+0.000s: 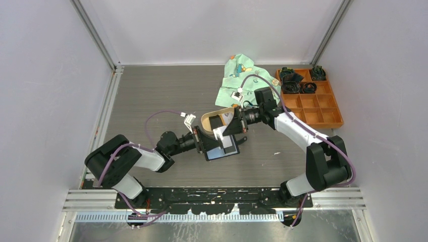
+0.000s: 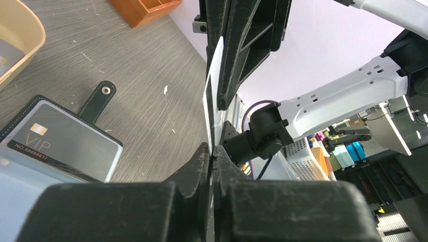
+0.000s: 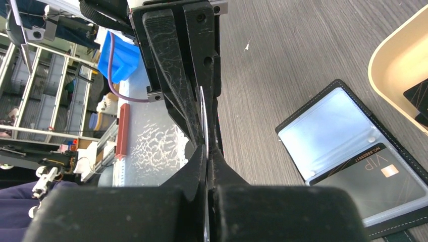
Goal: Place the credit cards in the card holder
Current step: Insert the credit card into the card holder.
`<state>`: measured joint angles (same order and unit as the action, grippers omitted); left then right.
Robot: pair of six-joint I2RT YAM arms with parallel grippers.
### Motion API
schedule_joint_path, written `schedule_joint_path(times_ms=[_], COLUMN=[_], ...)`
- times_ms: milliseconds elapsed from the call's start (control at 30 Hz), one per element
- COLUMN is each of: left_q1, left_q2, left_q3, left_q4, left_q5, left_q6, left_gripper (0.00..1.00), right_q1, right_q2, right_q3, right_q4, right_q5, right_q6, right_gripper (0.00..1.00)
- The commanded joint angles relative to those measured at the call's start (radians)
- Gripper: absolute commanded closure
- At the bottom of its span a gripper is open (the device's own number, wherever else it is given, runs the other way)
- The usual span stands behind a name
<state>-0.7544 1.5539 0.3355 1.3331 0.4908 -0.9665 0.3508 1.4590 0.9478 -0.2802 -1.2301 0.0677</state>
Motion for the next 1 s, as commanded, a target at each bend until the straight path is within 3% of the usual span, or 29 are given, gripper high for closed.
schedule_joint_path(times_ms=[0, 100, 167, 233, 367, 433, 633, 967], left_q1=[0.003, 0.01, 0.018, 0.02, 0.02, 0.02, 0.02, 0.018], left_q2=[-0.003, -0.037, -0.094, -0.176, -0.329, -0.362, -0.317, -0.199], left_q3=[-0.013, -0.051, -0.085, -0.101, -0.034, -0.018, 0.025, 0.065], left_q4=[0.066, 0.045, -0.021, -0.179, -0.658, -0.771, -0.921, -0.967], left_q5=[-0.038, -0.088, -0.125, -0.166, -0.236, -0.273, -0.331, -0.356], left_q6=[0.003, 0.008, 0.03, 0.066, 0.14, 0.16, 0.148, 0.132], left_gripper=[0.89, 0.7, 0.64, 0.62, 0.61, 0.61, 0.56, 0.53], right_q1=[-0.006, -0.016, -0.025, -0.026, -0.022, -0.016, 0.005, 0.029], right_q2=[-0.038, -0.024, -0.007, 0.007, 0.047, 0.071, 0.122, 0.221], right_q3=[0.016, 0.002, 0.0, -0.007, -0.037, -0.044, -0.08, -0.093], right_q4=[0.048, 0.026, -0.013, -0.032, -0.001, 0.008, 0.077, 0.174], right_q5=[-0.016, 0.039, 0.095, 0.144, 0.232, 0.286, 0.42, 0.494], right_q6=[0.033, 0.012, -0.014, -0.026, 0.001, 0.013, 0.101, 0.22], right_gripper=[0.99, 0.99, 0.99, 0.99, 0.99, 0.99, 0.99, 0.99])
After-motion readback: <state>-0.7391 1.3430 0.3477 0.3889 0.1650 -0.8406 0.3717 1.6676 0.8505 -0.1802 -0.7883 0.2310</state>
